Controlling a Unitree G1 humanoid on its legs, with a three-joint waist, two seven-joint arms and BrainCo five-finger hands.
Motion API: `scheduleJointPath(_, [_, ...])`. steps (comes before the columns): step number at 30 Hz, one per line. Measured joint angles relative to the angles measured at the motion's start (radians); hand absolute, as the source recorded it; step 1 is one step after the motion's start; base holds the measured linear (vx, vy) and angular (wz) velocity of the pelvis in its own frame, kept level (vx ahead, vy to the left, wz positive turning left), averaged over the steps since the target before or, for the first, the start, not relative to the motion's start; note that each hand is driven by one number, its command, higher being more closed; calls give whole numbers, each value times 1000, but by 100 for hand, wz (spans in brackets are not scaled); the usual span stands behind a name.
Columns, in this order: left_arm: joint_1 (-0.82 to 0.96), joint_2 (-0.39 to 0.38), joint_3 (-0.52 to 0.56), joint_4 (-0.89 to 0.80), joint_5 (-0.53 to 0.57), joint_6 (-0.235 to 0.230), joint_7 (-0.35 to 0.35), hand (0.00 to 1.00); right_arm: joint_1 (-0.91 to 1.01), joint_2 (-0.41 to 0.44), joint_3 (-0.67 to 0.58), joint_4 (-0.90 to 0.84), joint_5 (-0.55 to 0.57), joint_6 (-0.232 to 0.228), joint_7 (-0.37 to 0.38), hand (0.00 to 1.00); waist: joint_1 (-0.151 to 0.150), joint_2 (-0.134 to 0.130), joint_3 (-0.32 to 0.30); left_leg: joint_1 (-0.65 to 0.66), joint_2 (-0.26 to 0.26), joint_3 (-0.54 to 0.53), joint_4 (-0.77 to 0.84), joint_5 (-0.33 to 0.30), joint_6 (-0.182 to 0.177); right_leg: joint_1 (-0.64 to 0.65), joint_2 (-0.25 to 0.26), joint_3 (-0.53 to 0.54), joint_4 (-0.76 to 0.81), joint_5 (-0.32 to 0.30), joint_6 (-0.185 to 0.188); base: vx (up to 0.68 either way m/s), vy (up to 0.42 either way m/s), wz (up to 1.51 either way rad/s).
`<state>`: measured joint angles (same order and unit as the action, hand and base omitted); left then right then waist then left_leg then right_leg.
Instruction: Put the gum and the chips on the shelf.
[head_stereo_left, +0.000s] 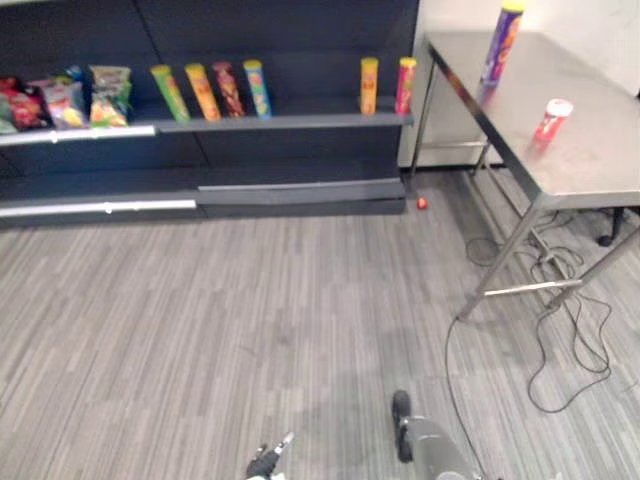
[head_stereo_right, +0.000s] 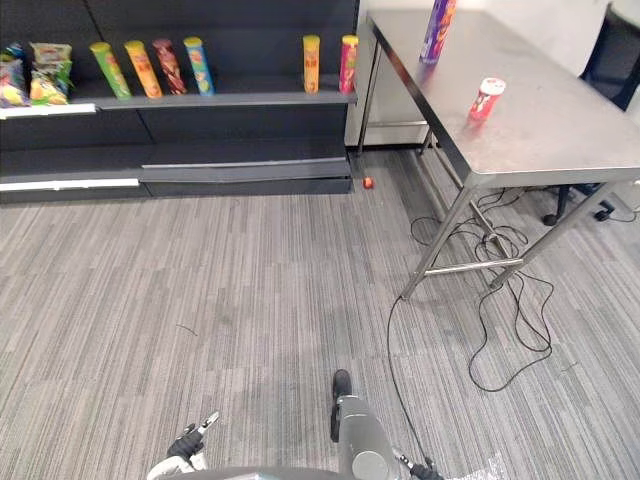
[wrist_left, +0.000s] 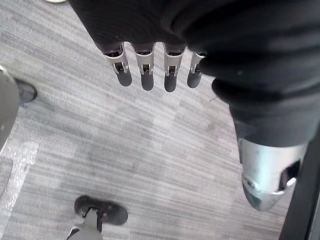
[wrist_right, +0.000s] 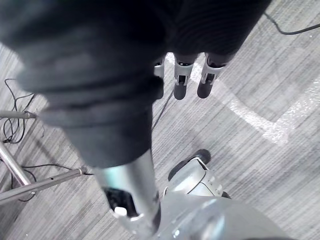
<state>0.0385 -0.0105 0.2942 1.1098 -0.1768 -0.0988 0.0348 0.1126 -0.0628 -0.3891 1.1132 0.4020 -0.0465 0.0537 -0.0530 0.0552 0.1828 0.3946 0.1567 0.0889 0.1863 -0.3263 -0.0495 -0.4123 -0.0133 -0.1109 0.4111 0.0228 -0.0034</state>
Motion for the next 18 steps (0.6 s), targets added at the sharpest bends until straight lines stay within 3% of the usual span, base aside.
scheduleJointPath(2, [-4,-12,14,-5,3,-1,0,0,-1,4,6,-25,7,-3,0,0,-4,3,-5,-69,26,-53,195,104,-3,41,25,-22,31,-78,-23,649,-350,7])
scheduleJointPath(3, [-9,-16,25,-15,2,-2,2,0,10,6,14,-49,27,-9,1,0,-8,4,-6,-167,40,-87,402,242,-2,87,39,-32,17,-114,-43,500,-220,10])
scheduleJointPath(4, [-11,-16,26,-16,0,-4,3,0,12,8,23,-57,36,-11,1,0,-7,2,-6,-219,46,-104,507,306,-15,113,45,-32,0,-125,-51,604,-244,-1])
scheduleJointPath(5, [-14,-13,27,-16,-13,-7,3,0,12,8,31,-67,38,-15,2,0,0,4,-4,-309,77,-95,697,325,-22,180,66,-28,-32,-138,-65,589,-221,-18])
scheduleJointPath(6, [-13,-3,28,-19,-19,-9,3,0,13,9,43,-67,35,-19,2,0,3,-4,1,-364,110,-52,816,294,-14,267,83,-16,-73,-143,-73,556,-215,-25])
scheduleJointPath(8, [-9,8,27,-31,-27,-11,4,0,17,14,47,-66,34,-20,1,0,7,-28,11,-404,130,4,870,243,-7,373,85,6,-121,-146,-78,445,-174,-25])
scheduleJointPath(11, [-4,6,27,-50,-74,-25,8,0,-10,18,26,-35,30,-20,-2,0,30,-29,8,-532,145,94,787,145,-17,502,76,59,-224,-171,-74,356,-66,-39])
scheduleJointPath(12, [-3,9,26,-50,-96,-27,11,0,-21,20,9,-22,28,-14,-7,0,32,-31,9,-582,124,101,686,116,-14,528,63,69,-237,-191,-67,219,57,-15])
scheduleJointPath(14, [8,12,24,-50,-143,-30,21,0,-25,19,5,-2,28,-9,-11,0,35,-40,9,-602,55,89,438,114,-17,541,31,81,-209,-248,-56,234,107,-15])
scheduleJointPath(16, [49,11,28,-46,-204,-31,28,0,-24,1,22,0,27,-8,-17,0,40,-31,6,-602,-21,48,91,182,-23,560,12,122,-191,-301,-40,314,205,-38])
scheduleJointPath(18, [71,14,27,-46,-240,-34,27,0,-23,-6,51,1,20,-8,-21,0,61,-21,1,-621,-36,-1,-28,273,-49,577,17,153,-200,-325,-29,402,284,-44])
